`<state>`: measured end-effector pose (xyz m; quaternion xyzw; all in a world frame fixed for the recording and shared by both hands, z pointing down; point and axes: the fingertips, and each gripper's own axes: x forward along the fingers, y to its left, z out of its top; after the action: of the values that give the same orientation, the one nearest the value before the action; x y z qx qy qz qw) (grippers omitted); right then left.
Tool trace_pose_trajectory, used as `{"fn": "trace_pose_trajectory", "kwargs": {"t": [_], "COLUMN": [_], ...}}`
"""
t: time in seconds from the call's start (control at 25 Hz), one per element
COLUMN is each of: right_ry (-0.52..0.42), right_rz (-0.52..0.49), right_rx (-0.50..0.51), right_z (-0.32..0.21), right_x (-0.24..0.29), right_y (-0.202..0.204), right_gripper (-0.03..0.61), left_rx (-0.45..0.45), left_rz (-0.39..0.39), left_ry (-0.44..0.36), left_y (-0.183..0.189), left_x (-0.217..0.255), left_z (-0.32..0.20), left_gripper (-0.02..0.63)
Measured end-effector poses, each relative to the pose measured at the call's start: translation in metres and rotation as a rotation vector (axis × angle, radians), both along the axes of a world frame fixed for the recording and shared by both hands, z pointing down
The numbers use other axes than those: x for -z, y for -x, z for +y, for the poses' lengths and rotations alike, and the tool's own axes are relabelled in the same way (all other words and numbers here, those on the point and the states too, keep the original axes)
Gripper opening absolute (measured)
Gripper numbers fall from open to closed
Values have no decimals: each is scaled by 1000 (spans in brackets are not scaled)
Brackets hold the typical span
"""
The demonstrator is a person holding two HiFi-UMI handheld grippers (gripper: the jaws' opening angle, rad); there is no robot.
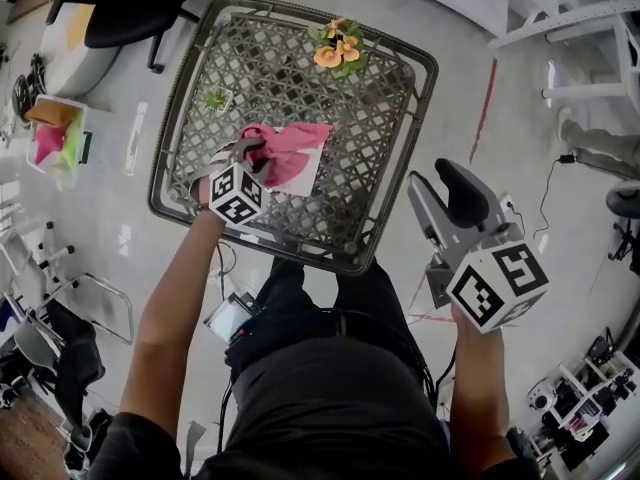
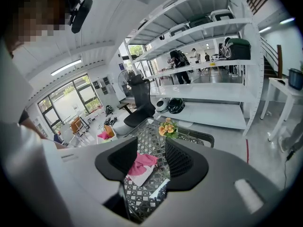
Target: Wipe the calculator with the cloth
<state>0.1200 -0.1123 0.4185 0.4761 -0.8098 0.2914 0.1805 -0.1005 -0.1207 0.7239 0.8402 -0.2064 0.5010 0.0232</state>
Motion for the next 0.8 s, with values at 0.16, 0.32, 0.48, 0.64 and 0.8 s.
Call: {"fn": "trace_pose_trajectory", "kwargs": {"t": [0.16,0.32,0.48,0.64,0.8], "right_ry": [0,3,6,7,15], "right_rz": [-2,-4,-2,-2,-1], "right_rx": [7,9,10,8,4], "right_z": [0,-1,-1,-3,-2], "right_x": [0,-2,-3,-3,-7], "right_y": [7,13,14,14,9], "right_gripper": [183,183,183,183,183], "left_rx": [130,422,720,841,848], "left_rz": [37,220,445,553,577], "left_ry": [33,133,243,336,368], "left_y": [22,45,57,44,25], "left_x": [3,10,11,3,-1], "left_z": [-5,-11,-8,6,12], "left_gripper": [155,155,155,155,155]}}
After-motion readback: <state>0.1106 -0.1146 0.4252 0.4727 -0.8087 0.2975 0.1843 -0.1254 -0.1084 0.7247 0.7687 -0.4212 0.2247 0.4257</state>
